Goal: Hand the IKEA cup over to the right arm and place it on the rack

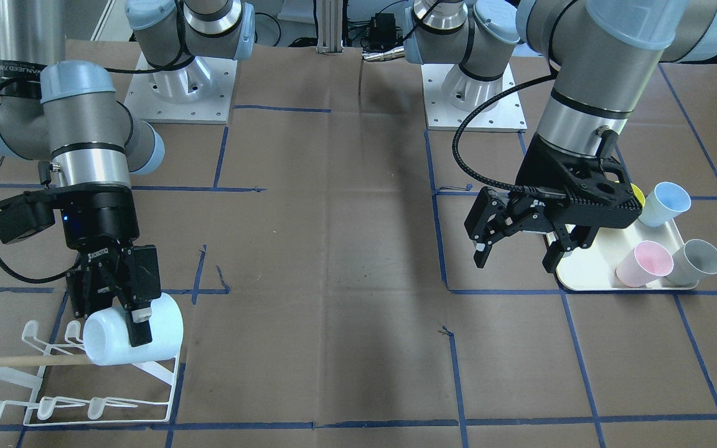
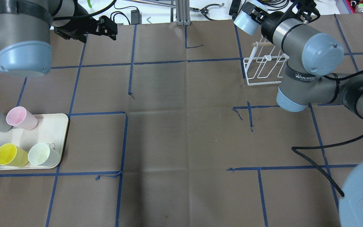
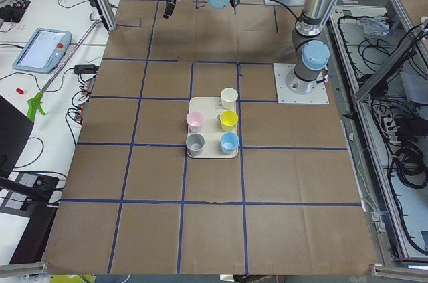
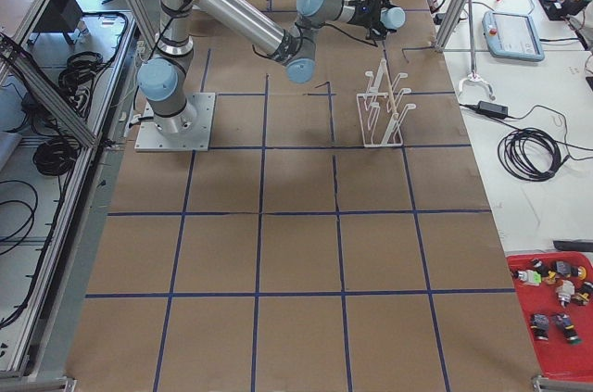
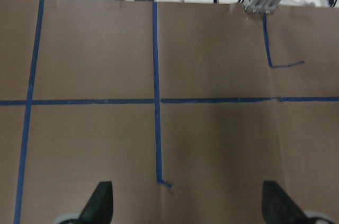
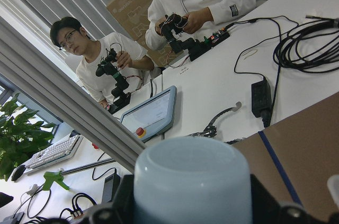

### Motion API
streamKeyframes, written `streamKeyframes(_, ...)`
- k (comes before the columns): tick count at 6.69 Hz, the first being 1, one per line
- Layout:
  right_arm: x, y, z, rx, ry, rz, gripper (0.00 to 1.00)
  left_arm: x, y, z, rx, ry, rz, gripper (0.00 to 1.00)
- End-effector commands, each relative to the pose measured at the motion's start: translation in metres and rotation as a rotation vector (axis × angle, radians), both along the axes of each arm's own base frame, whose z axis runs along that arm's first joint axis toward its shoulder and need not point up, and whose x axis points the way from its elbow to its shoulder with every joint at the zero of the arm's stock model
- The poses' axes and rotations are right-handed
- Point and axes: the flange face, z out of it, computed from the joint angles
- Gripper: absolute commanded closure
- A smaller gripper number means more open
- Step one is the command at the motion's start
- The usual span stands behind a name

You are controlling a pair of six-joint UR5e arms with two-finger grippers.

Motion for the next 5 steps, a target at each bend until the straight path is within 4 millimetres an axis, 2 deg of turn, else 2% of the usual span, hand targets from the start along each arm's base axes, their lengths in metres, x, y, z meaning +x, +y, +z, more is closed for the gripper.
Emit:
streamKeyframes(1,-0.026,-0.03,-0.012,-0.129,0.23,0.039,0.89,0.003,0.029,0.028,0.283,-0.049,0.011,0.0)
streamKeyframes(2,-0.036,-0.04,-0.014,-0.16,0.333,0.06,0.89,0.001,0.041,0.036,0.316,-0.049,0.008,0.0)
streamKeyframes(3,-0.049,-0.046,-0.027,-0.151,0.391,0.064,0.89,0.002,0.055,0.04,0.31,-0.043,-0.002,0.0)
streamKeyframes(4,-0.053,-0.047,-0.038,-0.135,0.408,0.069,0.89,0.012,0.059,0.043,0.308,-0.048,0.006,0.0)
streamKeyframes(5,-0.062,-0.051,-0.05,-0.115,0.419,0.065,0.89,0.035,0.067,0.042,0.321,-0.052,-0.002,0.0)
